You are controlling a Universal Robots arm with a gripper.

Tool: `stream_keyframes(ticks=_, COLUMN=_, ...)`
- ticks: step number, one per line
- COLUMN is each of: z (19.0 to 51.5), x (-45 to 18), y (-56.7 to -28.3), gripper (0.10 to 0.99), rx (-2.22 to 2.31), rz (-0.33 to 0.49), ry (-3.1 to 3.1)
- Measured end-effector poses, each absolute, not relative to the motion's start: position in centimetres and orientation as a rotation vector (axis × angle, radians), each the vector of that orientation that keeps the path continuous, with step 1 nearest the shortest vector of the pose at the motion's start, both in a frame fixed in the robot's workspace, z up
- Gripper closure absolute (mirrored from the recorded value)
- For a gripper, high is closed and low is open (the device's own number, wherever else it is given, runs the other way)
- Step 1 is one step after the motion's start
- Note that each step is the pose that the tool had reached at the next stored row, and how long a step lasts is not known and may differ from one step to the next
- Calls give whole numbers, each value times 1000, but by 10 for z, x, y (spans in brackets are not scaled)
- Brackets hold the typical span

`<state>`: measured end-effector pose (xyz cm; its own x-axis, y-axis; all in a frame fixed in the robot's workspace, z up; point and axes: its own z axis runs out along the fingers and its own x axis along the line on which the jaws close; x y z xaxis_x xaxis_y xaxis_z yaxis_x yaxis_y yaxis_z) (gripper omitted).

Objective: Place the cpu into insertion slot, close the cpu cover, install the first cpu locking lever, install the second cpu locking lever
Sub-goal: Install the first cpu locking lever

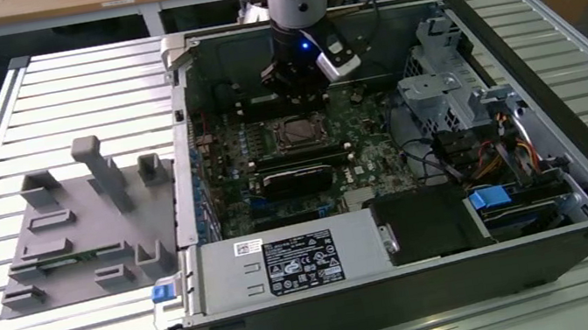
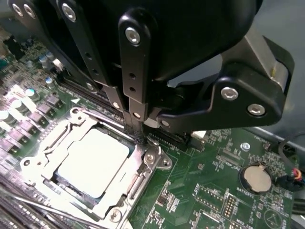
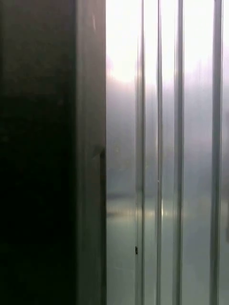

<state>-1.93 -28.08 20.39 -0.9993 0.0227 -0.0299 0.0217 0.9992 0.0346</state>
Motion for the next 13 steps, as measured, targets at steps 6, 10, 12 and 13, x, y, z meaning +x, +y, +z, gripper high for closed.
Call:
stream_keyframes(ticks=6, z=209, x=-19, y=-281, gripper=980, rx=34, rz=53, ry=3111)
stream_keyframes(ticks=10, z=209, x=-19, y=-283, gripper=980, rx=35, rz=53, ry=3111)
stream_keyframes(ticks=12, z=209, x=-19, y=-283, gripper=980, rx=34, rz=53, ry=3111)
stream_keyframes(ticks=13, z=209, x=-19, y=-284, gripper=980, rx=34, rz=53, ry=3111)
